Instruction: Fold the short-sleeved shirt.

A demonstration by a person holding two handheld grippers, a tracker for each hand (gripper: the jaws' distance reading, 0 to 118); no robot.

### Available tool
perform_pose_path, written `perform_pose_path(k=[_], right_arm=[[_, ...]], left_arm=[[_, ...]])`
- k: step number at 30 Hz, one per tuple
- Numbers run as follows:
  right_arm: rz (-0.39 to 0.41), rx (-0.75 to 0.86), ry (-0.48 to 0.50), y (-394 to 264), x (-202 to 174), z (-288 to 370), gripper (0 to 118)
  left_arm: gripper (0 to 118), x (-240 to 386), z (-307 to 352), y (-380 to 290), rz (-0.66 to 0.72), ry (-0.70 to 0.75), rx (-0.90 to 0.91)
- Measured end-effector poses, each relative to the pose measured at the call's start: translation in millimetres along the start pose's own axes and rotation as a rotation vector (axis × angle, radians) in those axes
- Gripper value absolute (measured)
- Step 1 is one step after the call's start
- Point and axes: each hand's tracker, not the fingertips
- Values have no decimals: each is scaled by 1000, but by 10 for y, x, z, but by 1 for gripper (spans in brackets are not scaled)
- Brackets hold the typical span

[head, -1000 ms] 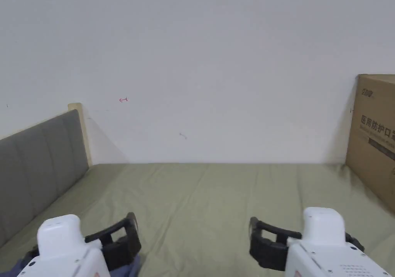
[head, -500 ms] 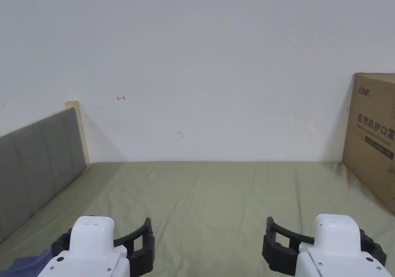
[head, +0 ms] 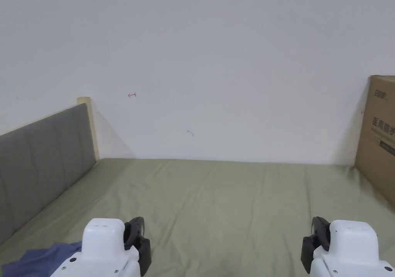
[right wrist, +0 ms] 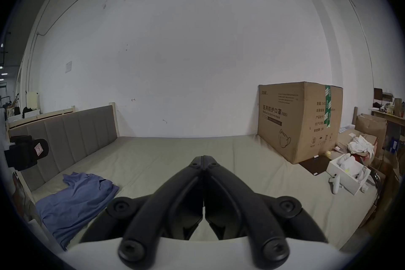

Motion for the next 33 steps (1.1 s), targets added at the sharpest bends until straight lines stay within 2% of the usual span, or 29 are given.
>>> perform_pose_path(k=[3, 6, 10, 12, 16, 22, 27, 30, 31, 32, 33], right_arm=[[14, 3, 59, 29, -148, -33, 0], [46, 12, 150, 52, -454, -93, 0], [62, -18, 348, 29, -1025, -183, 0], [83, -16, 410, -9, -1321, -191, 0], [64, -61, 556, -92, -1807, -147, 0], [97, -80, 633, -189, -2187, -109, 0], [92, -137, 636, -293, -2220, -234, 0], [111, -171, 611, -398, -2181, -351, 0], [117, -185, 604, -434, -2158, -402, 0], [132, -202, 596, -465, -2139, -447, 0], [151, -219, 582, -501, -2113, -498, 0]], left_arm=[[0, -139, 35, 26, 9, 22, 7], [0, -348, 186, 78, 29, 87, 19], [0, -726, 564, 166, 23, 241, 41], [0, -903, 762, 182, 37, 312, 46], [0, -1182, 1083, 187, 21, 433, 33], [0, -1441, 1136, 58, 20, 513, -14], [0, -1674, 697, -244, 66, 484, -139], [0, -1912, 196, -533, 118, 468, -292], [2, -2023, -2, -662, 163, 460, -326], [23, -2117, -161, -755, 196, 442, -370], [63, -2171, -325, -858, 242, 433, -434]])
